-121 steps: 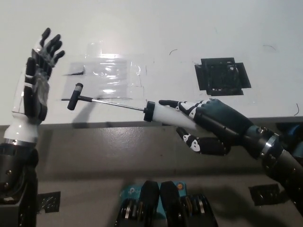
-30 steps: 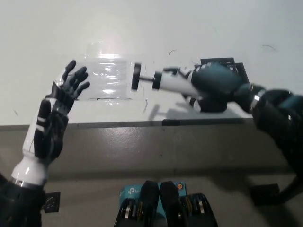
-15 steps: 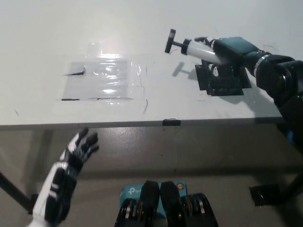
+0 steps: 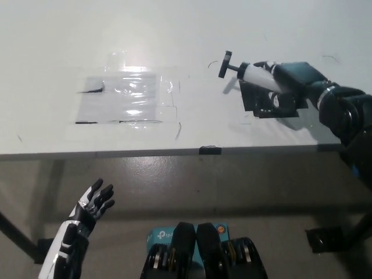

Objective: The robot uses right hand to pick up a small white air pumper and uses its left hand to compress it, and then puts it on the desk

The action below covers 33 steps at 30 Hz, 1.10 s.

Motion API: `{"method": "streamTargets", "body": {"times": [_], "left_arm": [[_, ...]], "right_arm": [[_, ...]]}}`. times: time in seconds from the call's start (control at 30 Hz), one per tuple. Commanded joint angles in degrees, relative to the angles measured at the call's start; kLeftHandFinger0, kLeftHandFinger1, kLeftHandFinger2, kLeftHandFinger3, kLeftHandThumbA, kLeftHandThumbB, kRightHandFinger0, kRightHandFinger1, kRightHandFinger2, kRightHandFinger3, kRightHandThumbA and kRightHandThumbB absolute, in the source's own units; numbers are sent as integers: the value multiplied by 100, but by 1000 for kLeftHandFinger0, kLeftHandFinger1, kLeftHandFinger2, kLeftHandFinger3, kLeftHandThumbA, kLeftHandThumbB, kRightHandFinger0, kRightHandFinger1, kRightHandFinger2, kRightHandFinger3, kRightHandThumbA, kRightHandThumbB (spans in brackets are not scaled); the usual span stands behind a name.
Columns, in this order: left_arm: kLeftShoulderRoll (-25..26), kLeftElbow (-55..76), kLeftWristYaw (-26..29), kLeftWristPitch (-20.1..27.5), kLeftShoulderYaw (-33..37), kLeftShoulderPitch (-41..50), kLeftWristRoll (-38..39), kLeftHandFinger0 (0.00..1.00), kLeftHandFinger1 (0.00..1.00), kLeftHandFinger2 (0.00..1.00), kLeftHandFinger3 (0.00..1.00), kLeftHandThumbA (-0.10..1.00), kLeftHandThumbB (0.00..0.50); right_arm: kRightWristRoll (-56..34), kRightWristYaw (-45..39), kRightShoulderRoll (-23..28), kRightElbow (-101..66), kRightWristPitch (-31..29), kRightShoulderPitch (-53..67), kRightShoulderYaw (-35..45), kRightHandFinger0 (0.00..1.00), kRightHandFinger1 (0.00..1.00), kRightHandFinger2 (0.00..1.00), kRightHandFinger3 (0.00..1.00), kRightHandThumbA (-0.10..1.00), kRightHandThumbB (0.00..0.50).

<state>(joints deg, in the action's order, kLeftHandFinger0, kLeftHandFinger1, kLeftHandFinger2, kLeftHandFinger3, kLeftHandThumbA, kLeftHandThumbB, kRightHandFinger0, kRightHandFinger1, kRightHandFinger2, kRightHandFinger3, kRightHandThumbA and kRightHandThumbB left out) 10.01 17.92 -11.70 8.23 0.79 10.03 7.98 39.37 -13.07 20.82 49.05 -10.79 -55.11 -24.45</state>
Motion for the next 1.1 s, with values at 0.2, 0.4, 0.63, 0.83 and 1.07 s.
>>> {"method": "streamTargets", "body": {"times": [0.2,0.4,0.63,0.83,1.07], "left_arm": [[-22,94,33,160,-104,-5,139,1000,1000,1000,1000,1000,141],[0,69,7,187,-122,-21,168,1000,1000,1000,1000,1000,134],[-14,107,63,114,-174,-18,153,1000,1000,1000,1000,1000,149],[-86,39,79,137,-144,-219,119,1000,1000,1000,1000,1000,147],[0,-174,131,235,-255,-709,-52,1000,1000,1000,1000,1000,123]], "right_arm": [[-475,-1322,227,-575,487,-263,83,1000,1000,1000,1000,817,500],[-612,-1372,258,-1032,444,-204,177,1000,1000,1000,1000,954,500],[-849,-1063,242,-1958,313,-36,592,1000,1000,1000,1000,982,460],[-1485,-1047,332,-3137,543,-136,1499,1000,1000,1000,1000,1000,400],[-2388,-921,-54,-6325,1216,1342,2287,1000,1000,1000,1000,1000,400]]}}
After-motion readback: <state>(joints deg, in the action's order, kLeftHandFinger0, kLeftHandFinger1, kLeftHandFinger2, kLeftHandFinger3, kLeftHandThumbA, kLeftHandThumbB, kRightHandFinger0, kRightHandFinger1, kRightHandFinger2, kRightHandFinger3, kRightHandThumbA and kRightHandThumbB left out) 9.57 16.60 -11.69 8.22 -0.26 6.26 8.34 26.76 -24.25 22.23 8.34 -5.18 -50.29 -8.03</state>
